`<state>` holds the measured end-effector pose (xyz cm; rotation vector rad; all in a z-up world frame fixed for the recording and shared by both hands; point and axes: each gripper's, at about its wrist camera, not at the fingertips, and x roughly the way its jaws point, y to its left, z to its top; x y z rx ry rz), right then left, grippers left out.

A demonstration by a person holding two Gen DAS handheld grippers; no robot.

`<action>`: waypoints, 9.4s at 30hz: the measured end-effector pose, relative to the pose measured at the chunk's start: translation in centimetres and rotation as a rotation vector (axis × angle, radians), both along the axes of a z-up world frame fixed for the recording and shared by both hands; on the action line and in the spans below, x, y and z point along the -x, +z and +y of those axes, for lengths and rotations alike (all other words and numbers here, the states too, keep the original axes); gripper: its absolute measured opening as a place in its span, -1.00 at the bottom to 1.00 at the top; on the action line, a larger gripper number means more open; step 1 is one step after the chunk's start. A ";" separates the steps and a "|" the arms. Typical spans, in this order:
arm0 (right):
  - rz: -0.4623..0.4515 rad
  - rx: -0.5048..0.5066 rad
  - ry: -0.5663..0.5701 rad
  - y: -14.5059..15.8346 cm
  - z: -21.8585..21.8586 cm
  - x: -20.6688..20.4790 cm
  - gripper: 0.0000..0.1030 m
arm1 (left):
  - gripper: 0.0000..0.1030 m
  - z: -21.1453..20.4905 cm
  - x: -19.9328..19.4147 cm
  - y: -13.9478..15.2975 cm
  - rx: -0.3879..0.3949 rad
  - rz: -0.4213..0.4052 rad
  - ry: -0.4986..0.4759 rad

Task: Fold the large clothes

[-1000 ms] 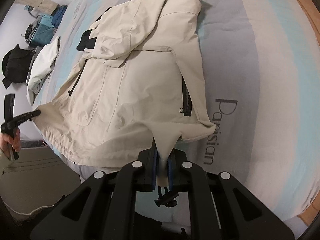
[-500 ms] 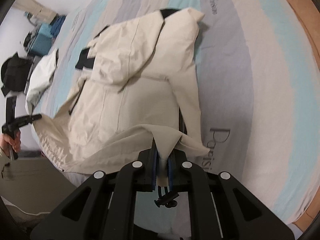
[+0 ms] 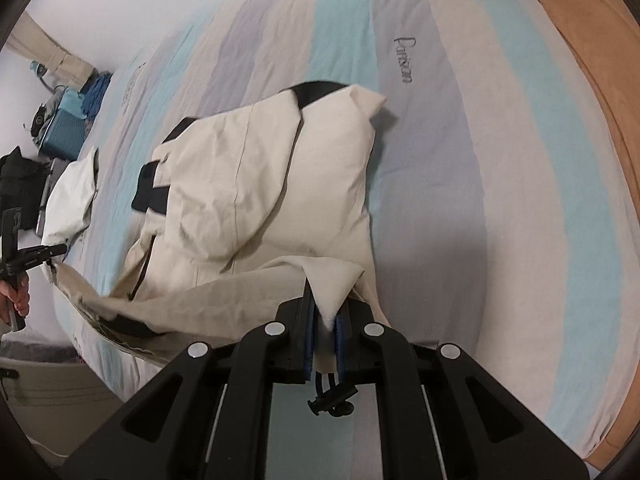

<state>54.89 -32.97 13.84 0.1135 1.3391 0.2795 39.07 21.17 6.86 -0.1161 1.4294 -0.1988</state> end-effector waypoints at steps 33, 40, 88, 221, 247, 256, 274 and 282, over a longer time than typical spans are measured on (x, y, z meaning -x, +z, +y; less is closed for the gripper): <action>0.054 0.077 0.045 -4.0 2.6 -4.5 -0.86 | 0.31 -0.4 -3.6 -19.3 0.069 0.239 -0.003; 0.060 0.056 0.039 -4.3 2.4 -4.2 -0.86 | -0.84 1.6 -3.6 -17.9 0.069 0.230 0.012; -0.097 0.073 0.070 0.5 3.1 -15.2 -0.87 | -0.97 0.6 -15.9 -2.2 -0.003 -0.105 -0.054; -0.149 0.206 0.123 -14.0 19.5 -8.0 0.86 | 0.88 -3.2 -18.2 -16.0 -0.063 -0.092 0.243; -0.113 0.184 0.136 -15.7 18.8 -9.5 0.86 | 0.89 -13.2 -27.8 -22.2 0.125 0.087 0.084; -0.102 0.164 0.095 -15.8 17.8 -8.9 0.86 | 0.25 -14.9 -27.9 -22.0 0.183 0.092 0.150; -0.103 0.156 0.054 -17.9 18.0 -9.4 0.88 | -0.52 -19.2 -28.1 -16.9 0.159 0.012 0.103; -0.121 0.159 0.055 -18.5 17.6 -8.9 0.88 | -0.55 -21.7 -25.4 -11.2 0.148 -0.014 0.072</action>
